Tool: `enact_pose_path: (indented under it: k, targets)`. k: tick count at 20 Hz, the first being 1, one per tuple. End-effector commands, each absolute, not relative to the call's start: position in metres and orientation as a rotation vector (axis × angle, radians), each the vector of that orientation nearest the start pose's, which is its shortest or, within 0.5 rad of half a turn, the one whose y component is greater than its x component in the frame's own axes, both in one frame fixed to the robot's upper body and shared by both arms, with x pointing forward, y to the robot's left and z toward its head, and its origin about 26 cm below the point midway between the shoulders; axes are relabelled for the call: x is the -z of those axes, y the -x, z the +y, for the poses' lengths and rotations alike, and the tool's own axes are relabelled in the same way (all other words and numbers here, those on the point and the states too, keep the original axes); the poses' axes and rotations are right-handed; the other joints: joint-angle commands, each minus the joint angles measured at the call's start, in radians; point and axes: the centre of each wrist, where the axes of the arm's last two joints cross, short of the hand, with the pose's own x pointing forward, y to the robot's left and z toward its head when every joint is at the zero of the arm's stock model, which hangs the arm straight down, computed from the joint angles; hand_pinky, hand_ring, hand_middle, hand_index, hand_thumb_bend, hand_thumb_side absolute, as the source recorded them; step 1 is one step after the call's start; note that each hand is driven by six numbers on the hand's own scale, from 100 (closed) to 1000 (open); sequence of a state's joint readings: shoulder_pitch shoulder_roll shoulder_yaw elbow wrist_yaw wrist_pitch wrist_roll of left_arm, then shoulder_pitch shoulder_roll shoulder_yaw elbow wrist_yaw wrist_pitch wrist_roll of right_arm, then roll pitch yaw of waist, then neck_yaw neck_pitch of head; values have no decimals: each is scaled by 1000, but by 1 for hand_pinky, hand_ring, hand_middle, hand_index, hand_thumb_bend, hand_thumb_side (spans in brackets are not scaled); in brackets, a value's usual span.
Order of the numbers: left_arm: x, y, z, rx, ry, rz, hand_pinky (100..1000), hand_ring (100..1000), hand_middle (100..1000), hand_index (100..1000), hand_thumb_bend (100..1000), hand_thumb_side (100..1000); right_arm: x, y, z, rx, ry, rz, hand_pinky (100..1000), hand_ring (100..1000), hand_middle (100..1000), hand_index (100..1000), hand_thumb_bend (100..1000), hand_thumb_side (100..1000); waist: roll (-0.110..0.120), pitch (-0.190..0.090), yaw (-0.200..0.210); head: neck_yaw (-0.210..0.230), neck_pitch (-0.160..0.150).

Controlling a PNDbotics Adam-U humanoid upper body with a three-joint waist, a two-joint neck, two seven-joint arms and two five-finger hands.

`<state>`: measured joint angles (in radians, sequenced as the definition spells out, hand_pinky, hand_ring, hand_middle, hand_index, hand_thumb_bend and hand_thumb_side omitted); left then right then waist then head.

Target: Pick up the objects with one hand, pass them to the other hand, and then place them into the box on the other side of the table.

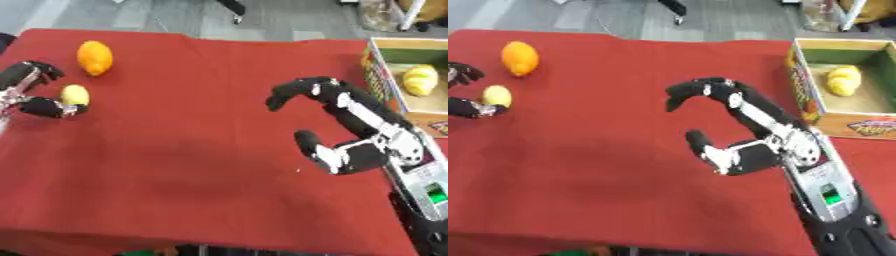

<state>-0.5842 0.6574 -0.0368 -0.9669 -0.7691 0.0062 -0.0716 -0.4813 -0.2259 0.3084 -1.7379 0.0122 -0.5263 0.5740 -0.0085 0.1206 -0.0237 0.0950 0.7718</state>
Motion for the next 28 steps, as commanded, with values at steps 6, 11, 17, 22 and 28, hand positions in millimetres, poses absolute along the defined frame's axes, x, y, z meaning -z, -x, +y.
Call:
enact_pose_path:
  k: [6,11,17,22,28]
  targets:
    - [-115,-410,428,989,-1182,-1117,766,692,659,766,421,223,-175,-340,-159,1686,596,2953,878,770,672,886,100,468,9,-1,-3,3,-2]
    - [-110,-411,426,1023,-1096,-1115,755,650,591,702,281,122,-175,-340,-159,1684,595,2955,877,770,672,884,100,467,9,0,-5,5,-2]
    - [-127,-408,419,980,-1088,-1250,726,564,471,567,166,100,-175,-340,-159,1692,597,2953,877,769,669,881,100,462,12,-1,-3,4,-2]
    - [-165,-395,399,1007,-959,-1453,743,575,466,559,166,114,-175,-340,-160,1705,580,2943,875,768,669,884,100,455,15,-3,2,0,-2]
    - [-202,-371,353,1115,-615,-1670,758,582,464,553,158,152,-174,-340,-159,1735,543,2930,870,761,643,898,100,441,15,-8,8,0,-2]
